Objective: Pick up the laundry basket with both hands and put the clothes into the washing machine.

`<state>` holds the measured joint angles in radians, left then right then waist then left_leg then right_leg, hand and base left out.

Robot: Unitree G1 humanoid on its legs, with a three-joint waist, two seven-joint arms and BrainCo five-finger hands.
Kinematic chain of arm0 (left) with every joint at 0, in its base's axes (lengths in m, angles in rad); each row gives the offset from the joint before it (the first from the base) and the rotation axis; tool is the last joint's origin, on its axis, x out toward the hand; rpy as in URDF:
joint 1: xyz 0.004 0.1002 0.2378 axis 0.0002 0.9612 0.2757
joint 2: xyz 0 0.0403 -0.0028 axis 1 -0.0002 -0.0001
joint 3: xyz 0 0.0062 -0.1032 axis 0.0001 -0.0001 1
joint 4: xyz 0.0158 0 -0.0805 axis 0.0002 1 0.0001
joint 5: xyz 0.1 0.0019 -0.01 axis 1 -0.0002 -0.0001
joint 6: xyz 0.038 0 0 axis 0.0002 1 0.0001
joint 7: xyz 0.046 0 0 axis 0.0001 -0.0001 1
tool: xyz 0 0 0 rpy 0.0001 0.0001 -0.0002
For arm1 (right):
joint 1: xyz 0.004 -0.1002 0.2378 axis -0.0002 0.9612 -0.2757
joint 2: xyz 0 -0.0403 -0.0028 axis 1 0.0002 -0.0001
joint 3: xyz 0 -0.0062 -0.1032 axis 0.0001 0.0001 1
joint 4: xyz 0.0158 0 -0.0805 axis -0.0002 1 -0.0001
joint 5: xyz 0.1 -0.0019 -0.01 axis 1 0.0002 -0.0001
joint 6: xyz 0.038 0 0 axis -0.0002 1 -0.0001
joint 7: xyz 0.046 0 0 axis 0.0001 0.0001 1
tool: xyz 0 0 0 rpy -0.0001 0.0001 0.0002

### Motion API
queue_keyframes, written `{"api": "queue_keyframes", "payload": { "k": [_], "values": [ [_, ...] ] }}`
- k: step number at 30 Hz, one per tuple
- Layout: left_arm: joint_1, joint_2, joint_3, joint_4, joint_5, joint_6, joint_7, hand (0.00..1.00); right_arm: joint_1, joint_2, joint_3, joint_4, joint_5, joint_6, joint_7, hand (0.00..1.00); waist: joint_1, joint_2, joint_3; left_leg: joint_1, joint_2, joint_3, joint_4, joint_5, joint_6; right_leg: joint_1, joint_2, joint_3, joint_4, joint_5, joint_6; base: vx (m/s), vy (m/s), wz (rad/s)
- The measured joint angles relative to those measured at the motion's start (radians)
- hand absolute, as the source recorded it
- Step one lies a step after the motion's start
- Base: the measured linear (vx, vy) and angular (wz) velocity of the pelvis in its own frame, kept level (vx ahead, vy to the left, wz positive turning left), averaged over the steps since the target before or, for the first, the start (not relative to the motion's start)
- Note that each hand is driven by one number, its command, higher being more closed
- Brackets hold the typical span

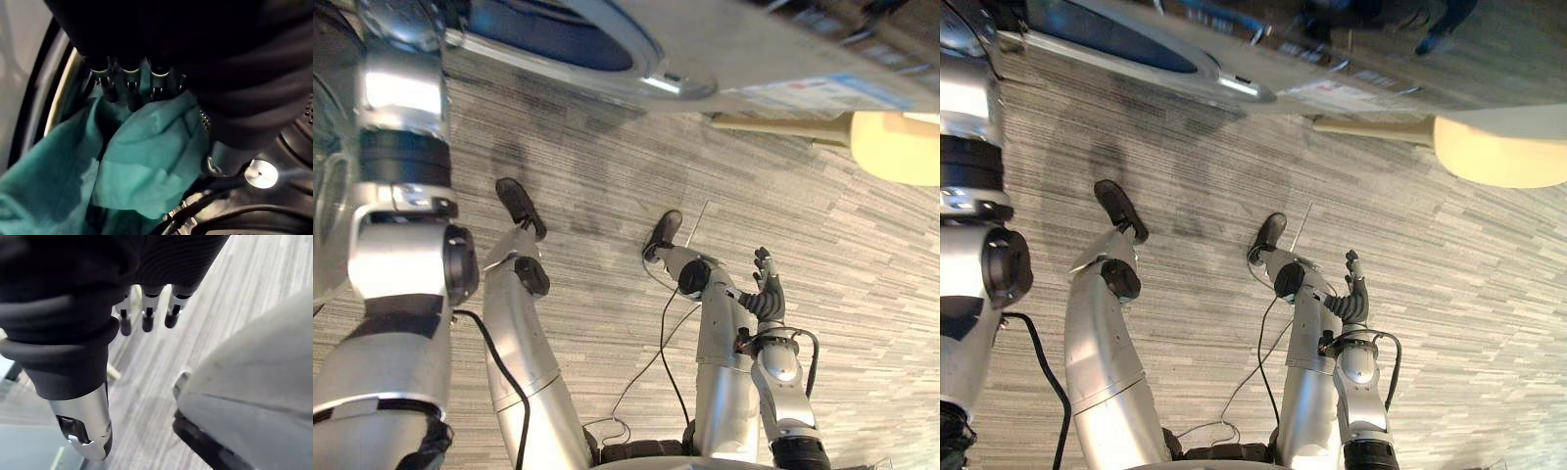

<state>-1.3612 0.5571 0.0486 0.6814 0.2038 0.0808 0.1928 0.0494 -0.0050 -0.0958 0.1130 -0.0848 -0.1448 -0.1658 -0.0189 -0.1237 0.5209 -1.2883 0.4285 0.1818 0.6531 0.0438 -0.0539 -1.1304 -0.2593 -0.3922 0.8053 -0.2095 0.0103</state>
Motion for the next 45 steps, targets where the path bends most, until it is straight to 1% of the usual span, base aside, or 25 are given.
{"api": "queue_keyframes", "payload": {
  "k": [3, 6, 9, 11, 12, 13, 15, 16, 19, 23, 26, 28, 29, 30, 31, 32, 34, 35, 36, 37, 38, 40, 42, 43, 45],
  "values": [
    [0.001, -0.043, -0.038, -0.050, -0.067, -0.006, 0.000, 0.00, 0.000, -0.036, 0.022, 0.002, 0.000, 0.001, 0.016, 0.00, 0.001, 0.000, 0.000, 0.051, -0.017, 0.018, -0.090, 0.038, -0.003, 0.036, 0.006, -0.013, -0.057, 0.024, -0.001, 0.02, -0.048, 0.13],
    [-0.048, -0.079, -0.131, -0.094, -0.124, -0.025, 0.004, 0.00, 0.000, -0.042, 0.027, 0.003, 0.000, 0.001, 0.016, 0.00, -0.001, 0.000, 0.000, 0.077, -0.034, 0.021, -0.148, 0.067, -0.004, 0.058, 0.005, -0.029, -0.087, 0.034, 0.001, 0.03, -0.035, 0.14],
    [-0.125, -0.084, -0.224, -0.131, -0.091, -0.029, 0.042, 0.00, 0.000, -0.042, 0.037, 0.002, -0.001, -0.003, 0.015, 0.00, -0.006, 0.000, 0.000, 0.082, -0.046, 0.022, -0.165, 0.075, -0.003, 0.061, 0.000, -0.033, -0.095, 0.036, 0.004, 0.02, -0.021, 0.09],
    [-0.180, -0.069, -0.282, -0.141, 0.055, -0.041, 0.116, 0.00, 0.000, -0.043, 0.038, 0.001, -0.003, -0.008, 0.012, 0.00, -0.007, 0.000, 0.000, 0.083, -0.045, 0.027, -0.164, 0.075, -0.002, 0.065, 0.007, -0.031, -0.113, 0.047, 0.005, 0.03, -0.017, -0.09],
    [-0.181, -0.049, -0.295, -0.139, 0.141, -0.037, 0.138, 0.00, 0.000, -0.043, 0.038, 0.001, -0.004, -0.014, 0.006, 0.00, -0.010, 0.000, 0.000, 0.086, -0.044, 0.030, -0.164, 0.075, -0.002, 0.068, 0.013, -0.029, -0.117, 0.049, 0.007, 0.02, -0.017, -0.10],
    [-0.178, -0.014, -0.319, -0.129, 0.256, -0.016, 0.150, 0.00, 0.000, -0.043, 0.036, 0.001, -0.005, -0.026, -0.009, 0.00, -0.015, 0.000, 0.000, 0.090, -0.043, 0.036, -0.164, 0.075, -0.002, 0.070, 0.014, -0.026, -0.120, 0.050, 0.008, 0.02, -0.019, -0.06],
    [-0.175, 0.031, -0.346, -0.110, 0.380, 0.005, 0.147, 0.00, 0.000, -0.044, 0.033, -0.002, -0.006, -0.041, -0.016, 0.00, -0.009, 0.000, 0.000, 0.100, -0.032, 0.046, -0.163, 0.075, -0.002, 0.074, 0.015, -0.019, -0.129, 0.058, 0.007, 0.02, -0.017, -0.11],
    [-0.167, 0.043, -0.351, -0.107, 0.404, 0.008, 0.144, 0.00, 0.000, -0.043, 0.034, -0.002, -0.007, -0.045, -0.018, 0.00, -0.008, 0.000, 0.000, 0.105, -0.028, 0.053, -0.163, 0.075, -0.002, 0.077, 0.017, -0.016, -0.130, 0.059, 0.007, 0.01, -0.016, -0.12],
    [-0.065, 0.080, -0.331, -0.098, 0.483, 0.007, 0.126, 0.00, 0.001, -0.042, 0.033, -0.002, -0.007, -0.046, -0.029, 0.00, 0.002, 0.000, -0.001, 0.143, -0.019, 0.082, -0.159, 0.071, 0.002, 0.095, 0.021, 0.007, -0.128, 0.059, 0.007, -0.01, -0.027, -0.12],
    [0.112, 0.084, -0.229, -0.072, 0.538, 0.001, 0.086, 0.00, 0.006, -0.042, 0.022, -0.003, -0.012, -0.044, -0.028, 0.00, 0.008, 0.002, -0.002, 0.158, 0.007, 0.097, -0.152, 0.061, 0.000, 0.095, 0.037, 0.019, -0.128, 0.060, 0.005, -0.02, -0.030, -0.15],
    [0.292, 0.028, -0.104, -0.071, 0.532, -0.005, 0.069, 0.00, 0.017, -0.042, 0.004, -0.005, -0.032, -0.043, -0.030, 0.00, 0.011, 0.002, -0.002, 0.167, 0.009, 0.104, -0.156, 0.057, 0.001, 0.095, 0.042, 0.026, -0.124, 0.060, 0.005, -0.01, -0.011, -0.05],
    [0.436, -0.075, 0.010, -0.095, 0.461, -0.005, 0.073, 0.00, 0.030, -0.040, -0.001, -0.013, -0.044, -0.041, -0.034, 0.00, 0.025, 0.002, -0.002, 0.187, 0.006, 0.118, -0.164, 0.063, 0.003, 0.098, 0.037, 0.037, -0.115, 0.060, 0.004, 0.00, 0.000, 0.00],
    [0.473, -0.105, 0.035, -0.114, 0.431, -0.006, 0.079, 0.00, 0.030, -0.039, -0.003, -0.013, -0.044, -0.040, -0.036, 0.00, 0.029, 0.003, -0.002, 0.191, 0.004, 0.117, -0.164, 0.063, 0.003, 0.099, 0.035, 0.038, -0.112, 0.059, 0.003, 0.01, -0.003, 0.03],
    [0.558, -0.161, 0.065, -0.165, 0.375, -0.012, 0.093, 0.00, 0.028, -0.037, -0.005, -0.014, -0.045, -0.035, -0.040, 0.00, 0.037, 0.003, -0.002, 0.201, -0.001, 0.115, -0.165, 0.064, 0.003, 0.108, 0.033, 0.038, -0.109, 0.056, -0.001, 0.01, -0.001, 0.11],
    [0.645, -0.211, 0.079, -0.216, 0.307, -0.022, 0.104, 0.00, 0.028, -0.033, -0.007, -0.018, -0.045, -0.023, -0.048, 0.00, 0.038, 0.003, -0.002, 0.218, -0.006, 0.109, -0.166, 0.064, 0.003, 0.127, 0.029, 0.034, -0.103, 0.049, -0.001, 0.01, -0.004, 0.16],
    [0.694, -0.237, 0.079, -0.234, 0.276, -0.027, 0.109, 0.00, 0.028, -0.032, -0.008, -0.019, -0.045, -0.016, -0.050, 0.00, 0.039, 0.004, -0.002, 0.230, -0.010, 0.105, -0.167, 0.064, 0.003, 0.139, 0.027, 0.033, -0.099, 0.044, -0.001, 0.01, -0.014, 0.22],
    [0.846, -0.334, 0.079, -0.313, 0.214, -0.045, 0.115, 0.00, 0.027, -0.031, -0.016, -0.016, -0.048, 0.007, -0.050, 0.00, 0.041, 0.006, -0.002, 0.292, -0.021, 0.102, -0.168, 0.054, -0.002, 0.200, 0.012, 0.030, -0.086, 0.020, 0.002, 0.00, -0.042, 0.28],
    [0.942, -0.385, 0.072, -0.342, 0.180, -0.055, 0.113, 0.00, 0.027, -0.031, -0.018, -0.007, -0.059, 0.023, -0.050, 0.00, 0.046, 0.014, -0.008, 0.340, -0.025, 0.098, -0.167, 0.044, -0.010, 0.255, 0.012, 0.029, -0.081, 0.007, 0.009, -0.01, -0.060, 0.27],
    [0.989, -0.413, 0.069, -0.351, 0.157, -0.065, 0.111, 0.00, 0.029, -0.031, -0.022, 0.007, -0.068, 0.026, -0.050, 0.00, 0.047, 0.023, -0.022, 0.358, -0.026, 0.093, -0.166, 0.035, -0.015, 0.278, 0.012, 0.025, -0.082, -0.002, 0.009, -0.01, -0.099, 0.24],
    [1.083, -0.467, 0.058, -0.360, 0.102, -0.089, 0.109, 0.00, 0.035, -0.033, -0.029, 0.052, -0.076, 0.036, -0.050, 0.00, 0.049, 0.036, -0.077, 0.386, -0.026, 0.090, -0.172, 0.025, -0.023, 0.312, 0.012, 0.018, -0.082, -0.029, 0.016, 0.03, -0.112, 0.27],
    [1.154, -0.505, 0.040, -0.360, 0.062, -0.099, 0.107, 0.00, 0.036, -0.039, -0.032, 0.101, -0.076, 0.044, -0.050, 0.00, 0.063, 0.054, -0.093, 0.457, -0.032, 0.095, -0.192, 0.024, -0.024, 0.382, 0.013, 0.013, -0.089, -0.044, 0.025, 0.04, -0.115, 0.27],
    [1.239, -0.538, 0.033, -0.360, 0.002, -0.128, 0.100, 0.00, 0.038, -0.039, -0.024, 0.161, -0.075, 0.053, -0.047, 0.00, 0.070, 0.076, -0.107, 0.561, -0.039, 0.101, -0.225, 0.024, -0.025, 0.487, 0.012, 0.001, -0.107, -0.059, 0.031, 0.07, -0.083, 0.32],
    [1.368, -0.576, 0.036, -0.358, -0.098, -0.157, 0.092, 0.00, 0.073, -0.041, -0.002, 0.217, -0.072, 0.060, -0.046, 0.00, 0.081, 0.103, -0.158, 0.710, -0.050, 0.115, -0.296, 0.037, -0.042, 0.628, 0.013, -0.023, -0.138, -0.079, 0.035, 0.14, -0.108, 0.32],
    [1.398, -0.580, 0.036, -0.357, -0.121, -0.161, 0.091, 0.00, 0.084, -0.040, 0.001, 0.231, -0.072, 0.060, -0.046, 0.00, 0.088, 0.105, -0.174, 0.746, -0.054, 0.120, -0.316, 0.040, -0.045, 0.657, 0.014, -0.030, -0.146, -0.083, 0.039, 0.17, -0.095, 0.20],
    [1.504, -0.584, 0.042, -0.350, -0.226, -0.181, 0.075, 0.00, 0.117, -0.038, 0.018, 0.286, -0.040, 0.061, -0.042, 0.00, 0.088, 0.114, -0.222, 0.876, -0.070, 0.124, -0.392, 0.072, -0.047, 0.783, 0.013, -0.055, -0.178, -0.095, 0.040, 0.19, -0.091, 0.30]
  ]
}}
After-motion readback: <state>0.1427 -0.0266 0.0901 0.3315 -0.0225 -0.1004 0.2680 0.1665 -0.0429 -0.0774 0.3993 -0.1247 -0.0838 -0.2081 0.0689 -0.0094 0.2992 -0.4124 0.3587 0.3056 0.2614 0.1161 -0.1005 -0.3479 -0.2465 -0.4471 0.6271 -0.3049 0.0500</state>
